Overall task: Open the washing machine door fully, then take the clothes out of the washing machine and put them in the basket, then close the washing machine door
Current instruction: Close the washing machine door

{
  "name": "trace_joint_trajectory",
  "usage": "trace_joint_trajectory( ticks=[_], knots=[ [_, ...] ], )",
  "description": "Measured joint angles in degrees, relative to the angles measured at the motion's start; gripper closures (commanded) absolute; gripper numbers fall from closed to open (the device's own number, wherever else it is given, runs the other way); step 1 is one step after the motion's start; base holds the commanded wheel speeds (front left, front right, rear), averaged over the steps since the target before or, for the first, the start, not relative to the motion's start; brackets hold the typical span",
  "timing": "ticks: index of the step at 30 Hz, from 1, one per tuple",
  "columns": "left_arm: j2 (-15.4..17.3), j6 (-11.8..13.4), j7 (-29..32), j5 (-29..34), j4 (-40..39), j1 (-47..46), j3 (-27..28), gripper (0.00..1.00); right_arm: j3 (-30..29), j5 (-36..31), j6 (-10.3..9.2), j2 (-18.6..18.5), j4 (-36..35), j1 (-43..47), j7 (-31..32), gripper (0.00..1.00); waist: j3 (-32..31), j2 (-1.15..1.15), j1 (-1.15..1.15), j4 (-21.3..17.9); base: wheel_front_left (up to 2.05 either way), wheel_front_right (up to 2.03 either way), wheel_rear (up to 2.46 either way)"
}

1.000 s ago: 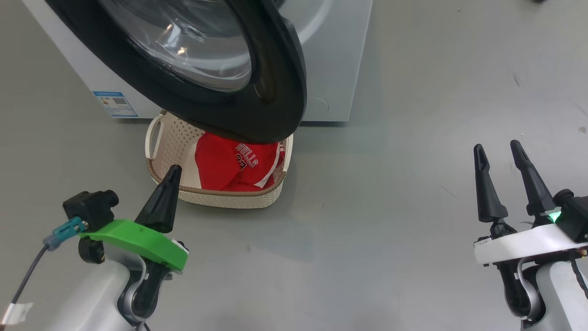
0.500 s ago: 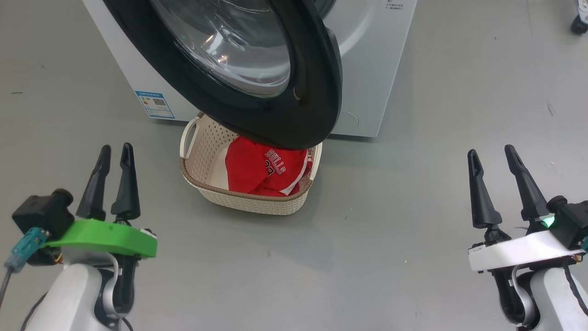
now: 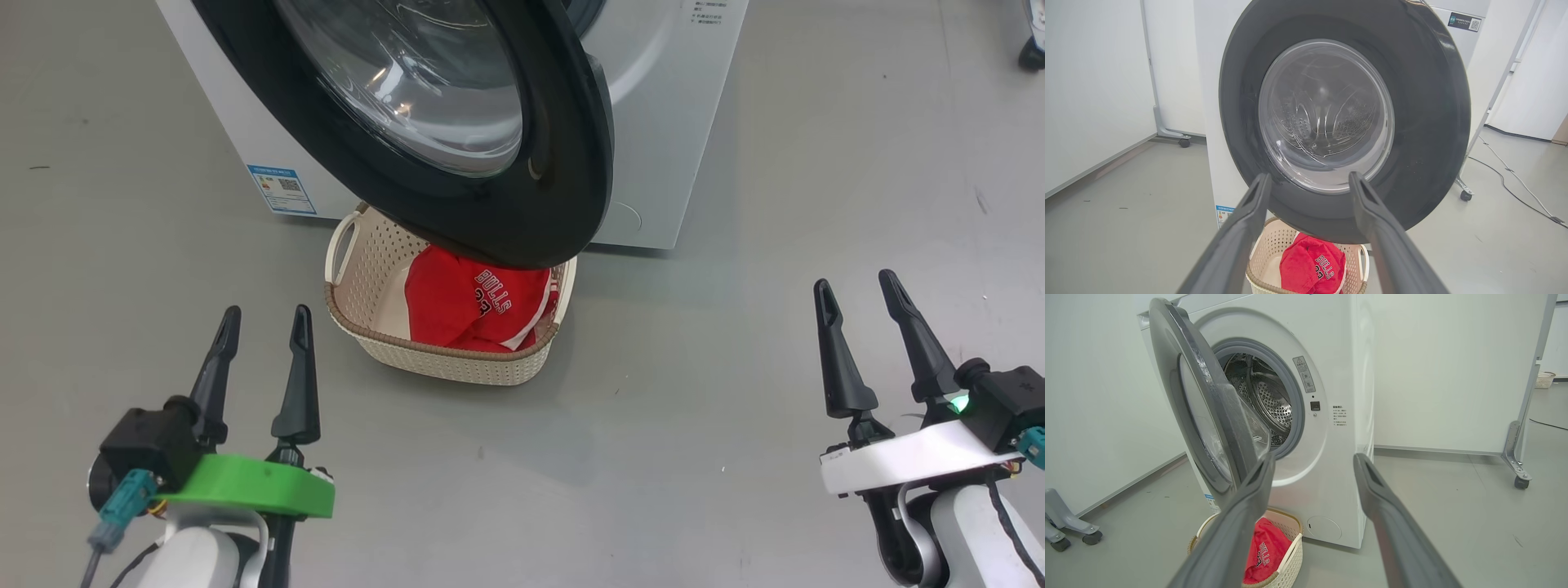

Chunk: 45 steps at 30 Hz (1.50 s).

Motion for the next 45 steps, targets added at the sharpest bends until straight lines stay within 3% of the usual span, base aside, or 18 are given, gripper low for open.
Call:
trace_joint_trajectory(
  ticks=[24,45],
  knots=[
    [-3.7,-0.7,0.0,6.9,-3.2,5.2,1.0,0.00,-0.2,-0.3,0.00,0.1,0.0,0.0,0.0,0.00,0.5,0.00,0.00,-0.7,0.00,0.00,0.00],
    [-4.4,-2.6,0.0,10.7,-3.3,7.1,1.5,0.00,-0.1,-0.7,0.00,0.2,-0.3,0.0,0.0,0.00,0.5,0.00,0.00,-0.9,0.00,0.00,0.00]
  ],
)
